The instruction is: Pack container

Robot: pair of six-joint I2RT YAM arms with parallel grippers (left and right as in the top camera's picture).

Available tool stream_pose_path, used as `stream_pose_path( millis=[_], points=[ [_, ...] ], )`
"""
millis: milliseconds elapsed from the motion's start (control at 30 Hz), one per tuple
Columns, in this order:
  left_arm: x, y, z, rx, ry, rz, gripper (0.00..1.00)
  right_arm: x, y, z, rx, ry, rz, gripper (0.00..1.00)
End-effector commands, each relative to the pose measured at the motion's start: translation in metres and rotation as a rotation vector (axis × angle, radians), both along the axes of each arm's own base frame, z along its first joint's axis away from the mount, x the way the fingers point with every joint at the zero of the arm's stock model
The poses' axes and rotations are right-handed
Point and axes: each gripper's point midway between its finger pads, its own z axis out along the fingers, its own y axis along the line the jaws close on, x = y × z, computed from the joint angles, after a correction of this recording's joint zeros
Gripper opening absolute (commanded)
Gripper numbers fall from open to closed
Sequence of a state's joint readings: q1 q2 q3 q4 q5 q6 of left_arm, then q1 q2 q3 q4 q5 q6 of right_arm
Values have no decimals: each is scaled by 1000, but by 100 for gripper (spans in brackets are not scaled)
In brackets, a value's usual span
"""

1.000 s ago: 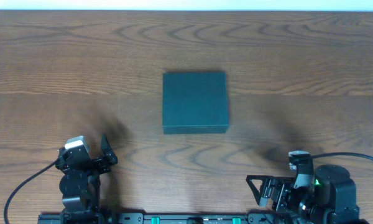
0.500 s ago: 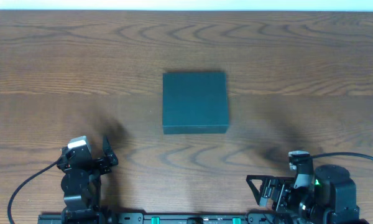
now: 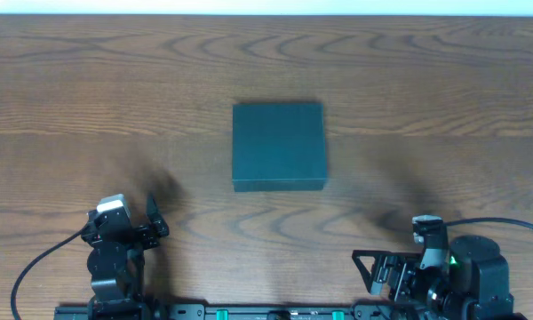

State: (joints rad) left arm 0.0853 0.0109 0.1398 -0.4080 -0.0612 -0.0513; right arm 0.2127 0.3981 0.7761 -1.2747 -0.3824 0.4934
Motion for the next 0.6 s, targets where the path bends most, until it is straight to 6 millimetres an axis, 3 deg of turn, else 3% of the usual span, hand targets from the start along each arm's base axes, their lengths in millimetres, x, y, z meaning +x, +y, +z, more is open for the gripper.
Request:
stream_pose_path(
  millis=[0,100,267,467,567],
  points=[
    [-1,5,-9,15,21,20,95,6,-13,-3,-60,-19,-62,99],
    [-1,5,-9,15,21,20,95,17,-18,4,-81,-105,-80,99],
    [-1,5,-9,15,21,20,95,35,-7,25,-124,-446,64,99],
    [-1,5,-9,15,21,20,95,40,1,13,-203,-674,191,99],
    [-1,5,-9,16,21,20,96,43,4,-6,-244,-700,239,99]
  ],
)
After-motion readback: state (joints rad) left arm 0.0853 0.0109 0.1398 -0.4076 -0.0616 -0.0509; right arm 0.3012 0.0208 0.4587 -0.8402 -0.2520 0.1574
